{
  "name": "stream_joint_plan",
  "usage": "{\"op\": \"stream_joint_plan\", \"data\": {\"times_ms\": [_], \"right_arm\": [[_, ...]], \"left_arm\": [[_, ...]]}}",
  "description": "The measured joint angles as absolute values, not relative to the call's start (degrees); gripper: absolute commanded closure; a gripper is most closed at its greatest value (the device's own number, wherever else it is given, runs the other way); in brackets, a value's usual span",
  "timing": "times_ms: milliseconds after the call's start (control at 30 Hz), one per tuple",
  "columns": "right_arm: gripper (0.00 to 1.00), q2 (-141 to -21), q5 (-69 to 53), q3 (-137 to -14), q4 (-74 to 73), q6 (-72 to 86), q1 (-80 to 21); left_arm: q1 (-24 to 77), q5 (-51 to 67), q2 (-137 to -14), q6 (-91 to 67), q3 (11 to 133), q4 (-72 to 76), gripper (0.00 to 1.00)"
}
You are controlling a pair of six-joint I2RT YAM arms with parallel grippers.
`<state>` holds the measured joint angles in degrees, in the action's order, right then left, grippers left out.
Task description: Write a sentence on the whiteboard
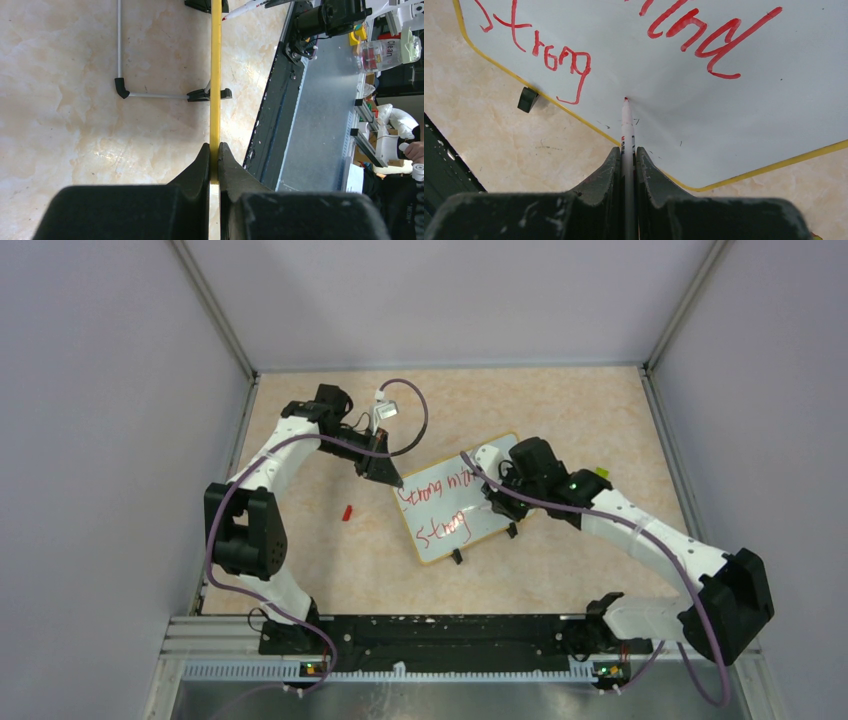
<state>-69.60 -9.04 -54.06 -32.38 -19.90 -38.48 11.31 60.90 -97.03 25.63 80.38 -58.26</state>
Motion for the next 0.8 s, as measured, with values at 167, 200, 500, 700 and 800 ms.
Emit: {"op": "stream_joint_plan", "data": {"times_ms": [167, 200, 500, 700, 800], "right_arm": [[1.0, -70.76, -10.28, -54.15, -32.36, -19.86, -38.5], [1.0, -70.98, -10.59, -54.15, -32.4, -19.86, -38.5], [1.0, -71.0, -10.52, -53.91, -32.36, -20.01, -39.27], [1.0, -70.74, -9.76, -52.86, -32.88, -20.6, -39.16], [1.0, -70.32, -9.15, -52.8, -32.95, -20.95, -38.72]], "left_arm": [[11.31, 60.9, -97.03, 25.63, 80.4, -58.26, 1.0], [11.31, 60.9, -97.03, 25.63, 80.4, -58.26, 1.0], [11.31, 60.9, -97.03, 25.63, 80.42, -58.26, 1.0], [11.31, 60.86, -97.03, 25.63, 80.42, -58.28, 1.0], [11.31, 60.86, -97.03, 25.63, 80.47, -58.26, 1.0]]}}
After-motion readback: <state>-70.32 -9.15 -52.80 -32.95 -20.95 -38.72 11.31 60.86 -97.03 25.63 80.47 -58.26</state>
